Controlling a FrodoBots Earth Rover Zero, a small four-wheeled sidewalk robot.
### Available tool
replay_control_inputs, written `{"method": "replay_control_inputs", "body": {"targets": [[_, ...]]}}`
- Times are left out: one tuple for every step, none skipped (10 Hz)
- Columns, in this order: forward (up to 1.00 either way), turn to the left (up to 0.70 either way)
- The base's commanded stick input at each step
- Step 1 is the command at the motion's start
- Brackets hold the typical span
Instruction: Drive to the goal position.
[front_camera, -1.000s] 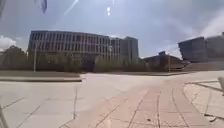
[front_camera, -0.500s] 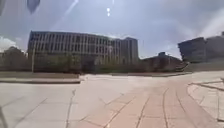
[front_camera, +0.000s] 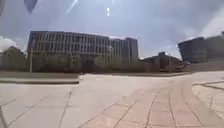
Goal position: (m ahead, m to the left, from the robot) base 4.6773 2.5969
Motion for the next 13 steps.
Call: {"method": "replay_control_inputs", "body": {"targets": [[0.5,0.01],[0.5,0.01],[0.5,0.01],[0.5,0.01],[0.5,0.01],[0.5,0.01],[0.5,0.01],[0.5,0.01],[0.5,0.01],[0.5,0.01],[0.5,0.01],[0.5,0.01],[0.5,0.01]]}}
